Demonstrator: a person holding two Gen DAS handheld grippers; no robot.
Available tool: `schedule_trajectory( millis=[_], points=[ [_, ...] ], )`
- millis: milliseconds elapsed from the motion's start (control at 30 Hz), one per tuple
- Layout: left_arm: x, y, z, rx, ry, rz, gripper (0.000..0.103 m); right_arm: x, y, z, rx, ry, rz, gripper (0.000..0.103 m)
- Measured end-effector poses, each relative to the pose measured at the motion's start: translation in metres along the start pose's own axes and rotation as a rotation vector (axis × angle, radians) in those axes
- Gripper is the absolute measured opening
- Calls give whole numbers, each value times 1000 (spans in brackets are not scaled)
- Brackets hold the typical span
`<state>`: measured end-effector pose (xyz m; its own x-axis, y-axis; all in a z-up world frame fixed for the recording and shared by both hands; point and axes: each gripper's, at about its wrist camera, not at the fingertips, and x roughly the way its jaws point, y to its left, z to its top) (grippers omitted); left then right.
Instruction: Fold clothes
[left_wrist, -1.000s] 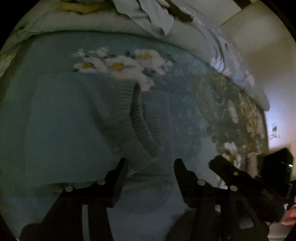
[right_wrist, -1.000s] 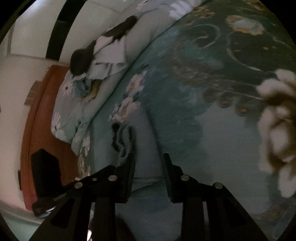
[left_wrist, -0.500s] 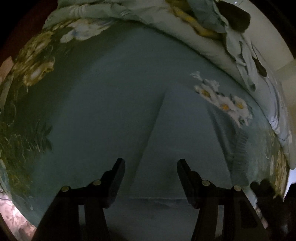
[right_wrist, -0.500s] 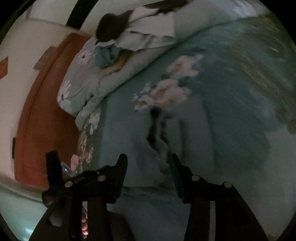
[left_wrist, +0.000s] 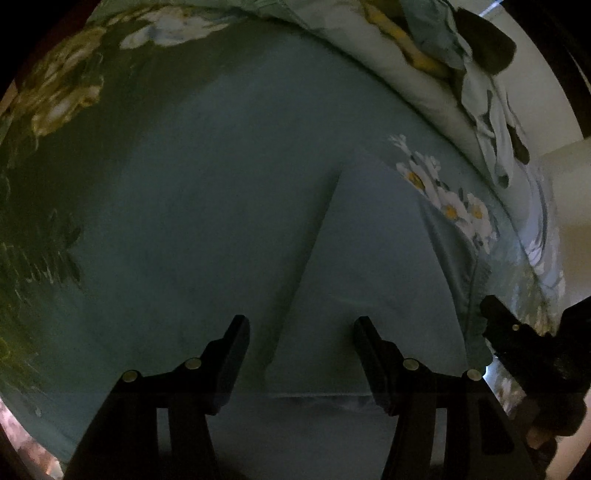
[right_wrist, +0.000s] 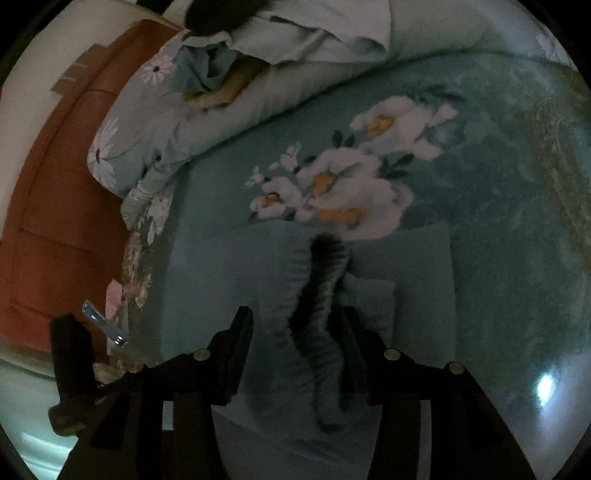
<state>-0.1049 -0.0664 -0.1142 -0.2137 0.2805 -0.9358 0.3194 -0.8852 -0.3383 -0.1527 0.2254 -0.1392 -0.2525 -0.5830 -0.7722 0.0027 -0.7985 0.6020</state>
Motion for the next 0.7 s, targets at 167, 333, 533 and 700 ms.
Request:
schedule_trajectory(
  millis=[167, 333, 533, 700],
  points=[
    [3, 4, 0, -32, 12, -5, 63, 0, 3, -2, 4, 15, 34, 50],
    [5, 2, -1, -16, 27, 9, 63, -11, 4, -3, 26, 11, 58, 13],
    [0, 5, -2, -5, 14, -34, 63, -58, 1, -8, 83, -57, 218, 11],
    [-1, 5, -3, 10, 27, -52, 66, -59, -27, -29, 156, -29, 172, 11]
  ],
)
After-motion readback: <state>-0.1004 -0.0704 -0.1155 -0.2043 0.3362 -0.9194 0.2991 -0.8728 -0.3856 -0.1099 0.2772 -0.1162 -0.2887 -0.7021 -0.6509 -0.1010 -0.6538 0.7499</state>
